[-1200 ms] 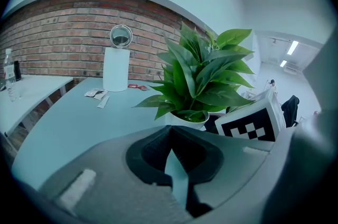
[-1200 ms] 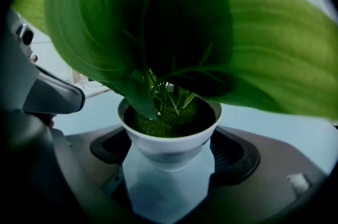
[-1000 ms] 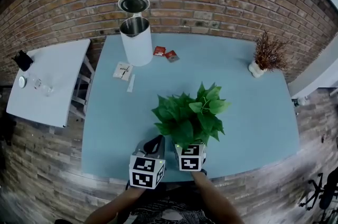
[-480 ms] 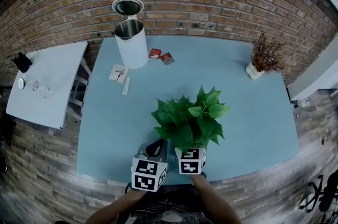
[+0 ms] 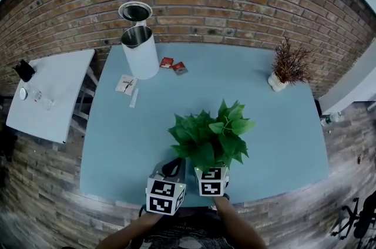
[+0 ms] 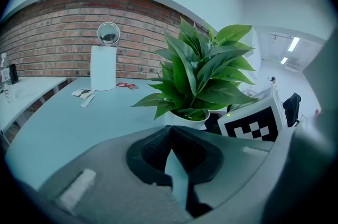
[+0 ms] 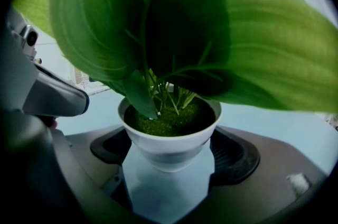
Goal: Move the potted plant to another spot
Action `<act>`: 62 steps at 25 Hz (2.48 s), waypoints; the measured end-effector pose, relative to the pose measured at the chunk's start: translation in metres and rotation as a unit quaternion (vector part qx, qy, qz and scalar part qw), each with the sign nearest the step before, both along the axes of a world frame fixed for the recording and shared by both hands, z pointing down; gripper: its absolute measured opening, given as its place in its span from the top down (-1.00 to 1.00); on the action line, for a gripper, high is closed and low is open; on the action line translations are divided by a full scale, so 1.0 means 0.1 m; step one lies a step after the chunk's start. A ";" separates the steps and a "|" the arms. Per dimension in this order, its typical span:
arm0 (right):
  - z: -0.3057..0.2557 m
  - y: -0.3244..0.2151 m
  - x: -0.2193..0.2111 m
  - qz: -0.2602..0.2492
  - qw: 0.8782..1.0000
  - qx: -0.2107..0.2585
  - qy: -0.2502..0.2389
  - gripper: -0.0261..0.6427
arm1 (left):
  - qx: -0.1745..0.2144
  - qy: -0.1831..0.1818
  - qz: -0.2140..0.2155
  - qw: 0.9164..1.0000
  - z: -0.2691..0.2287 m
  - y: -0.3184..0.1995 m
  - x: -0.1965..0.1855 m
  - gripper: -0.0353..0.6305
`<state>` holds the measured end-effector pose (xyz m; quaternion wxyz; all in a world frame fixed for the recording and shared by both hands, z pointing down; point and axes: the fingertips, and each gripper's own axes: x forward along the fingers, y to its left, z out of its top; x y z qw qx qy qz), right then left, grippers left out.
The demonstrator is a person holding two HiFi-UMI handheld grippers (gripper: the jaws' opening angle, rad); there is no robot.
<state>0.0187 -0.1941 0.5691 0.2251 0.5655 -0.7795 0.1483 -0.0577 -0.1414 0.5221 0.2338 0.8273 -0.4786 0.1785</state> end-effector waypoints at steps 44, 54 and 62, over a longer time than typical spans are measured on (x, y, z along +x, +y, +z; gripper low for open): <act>-0.02 0.01 1.29 -0.010 1.000 -0.003 0.006 -0.47 | 0.007 -0.004 0.005 1.000 -0.04 0.02 1.34 0.90; -0.02 -0.02 1.55 -0.012 1.000 -0.002 0.004 -0.47 | 0.008 -0.004 0.004 1.000 -0.03 -0.02 1.61 0.90; -0.01 -0.03 1.76 -0.013 1.000 -0.002 0.006 -0.47 | 0.006 0.000 -0.003 1.000 0.02 -0.04 1.81 0.90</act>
